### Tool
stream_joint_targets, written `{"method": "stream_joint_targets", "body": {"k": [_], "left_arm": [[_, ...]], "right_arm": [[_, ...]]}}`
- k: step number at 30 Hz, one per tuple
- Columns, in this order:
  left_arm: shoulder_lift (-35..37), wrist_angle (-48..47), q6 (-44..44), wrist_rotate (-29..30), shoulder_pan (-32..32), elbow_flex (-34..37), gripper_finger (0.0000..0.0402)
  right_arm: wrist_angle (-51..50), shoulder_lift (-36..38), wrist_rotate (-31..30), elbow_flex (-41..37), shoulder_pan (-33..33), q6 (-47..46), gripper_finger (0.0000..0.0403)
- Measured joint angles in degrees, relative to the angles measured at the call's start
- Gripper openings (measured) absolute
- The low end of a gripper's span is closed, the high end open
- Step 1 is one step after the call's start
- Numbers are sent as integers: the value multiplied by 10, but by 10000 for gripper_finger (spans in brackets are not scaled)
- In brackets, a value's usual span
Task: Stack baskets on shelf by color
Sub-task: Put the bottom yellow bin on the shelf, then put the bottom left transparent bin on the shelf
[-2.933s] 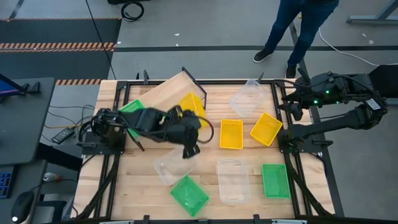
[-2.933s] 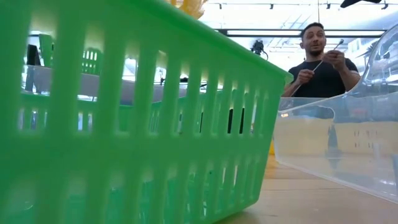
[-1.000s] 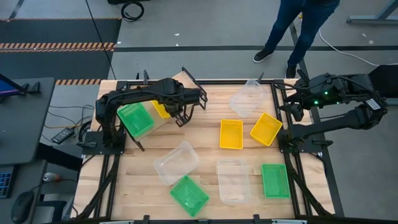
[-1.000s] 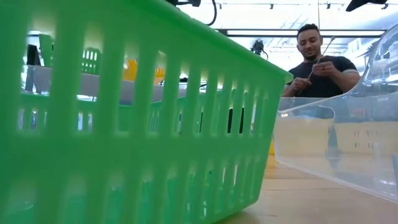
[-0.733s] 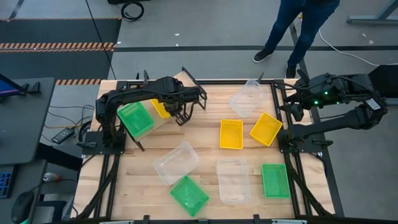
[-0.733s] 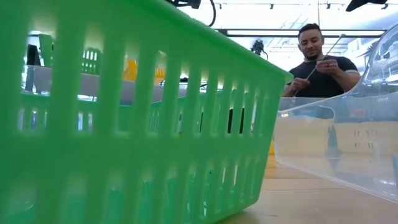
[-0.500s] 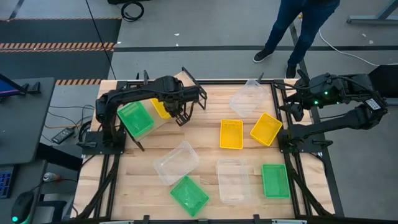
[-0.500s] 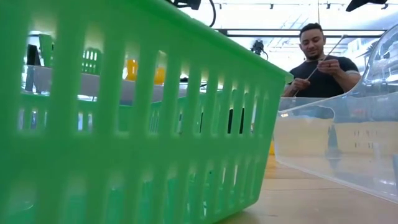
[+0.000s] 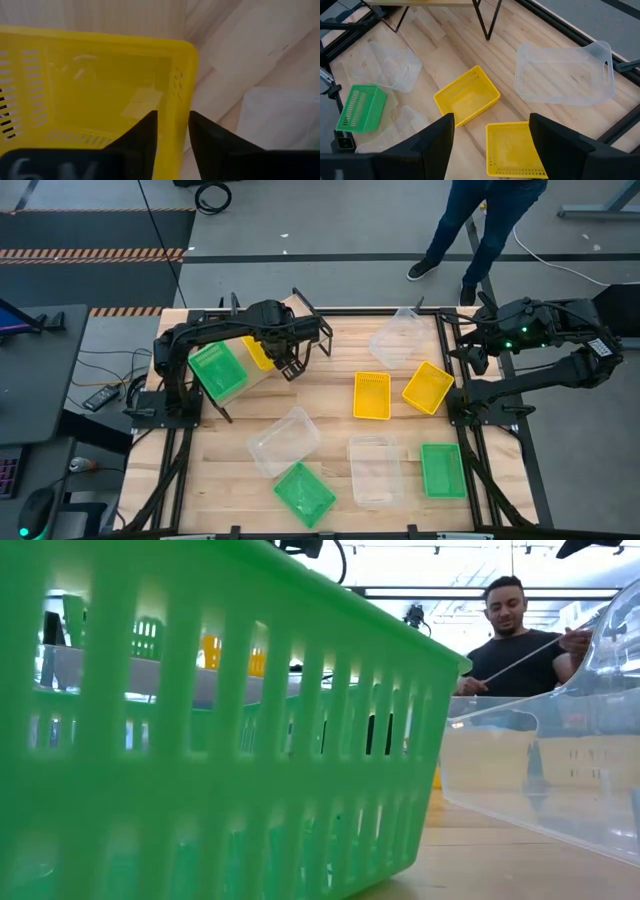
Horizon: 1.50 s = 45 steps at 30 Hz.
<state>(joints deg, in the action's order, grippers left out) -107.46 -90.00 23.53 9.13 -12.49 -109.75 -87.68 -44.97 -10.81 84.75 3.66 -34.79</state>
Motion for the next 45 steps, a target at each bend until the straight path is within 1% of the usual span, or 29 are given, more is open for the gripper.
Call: {"method": "stream_joint_targets", "body": {"k": [3, 5, 14, 16, 19, 24, 27, 32, 35, 40, 45], "left_arm": [[0, 0, 14, 0, 0, 0, 116], [0, 0, 27, 0, 0, 0, 107], [0, -1, 43, -15, 0, 0, 27], [2, 0, 43, -15, 0, 0, 16], [7, 0, 43, -15, -1, 0, 17], [20, 0, 43, -14, -5, 0, 43], [27, 0, 43, -13, -5, 0, 40], [31, 0, 36, -26, -5, 0, 13], [31, 0, 28, -33, -4, 0, 6], [32, 0, 28, -34, -4, 0, 17], [52, 0, 32, -43, -4, -6, 34]], "right_arm": [[-7, 0, 0, 0, 0, 0, 264], [-12, 0, 0, 0, 0, 0, 264], [-24, 1, 0, 0, 0, 5, 264], [-24, 1, 0, 0, 0, 5, 264], [-24, 1, 0, 0, 0, 5, 264], [-24, 1, 1, 0, 0, 10, 264], [-24, 1, 1, 0, 0, 9, 264], [-24, 1, 15, 0, 0, 9, 264], [-24, 1, 19, 0, 0, 4, 264], [-23, 1, 29, 0, 0, -6, 264], [-23, 1, 31, 0, 0, -6, 264]]}}
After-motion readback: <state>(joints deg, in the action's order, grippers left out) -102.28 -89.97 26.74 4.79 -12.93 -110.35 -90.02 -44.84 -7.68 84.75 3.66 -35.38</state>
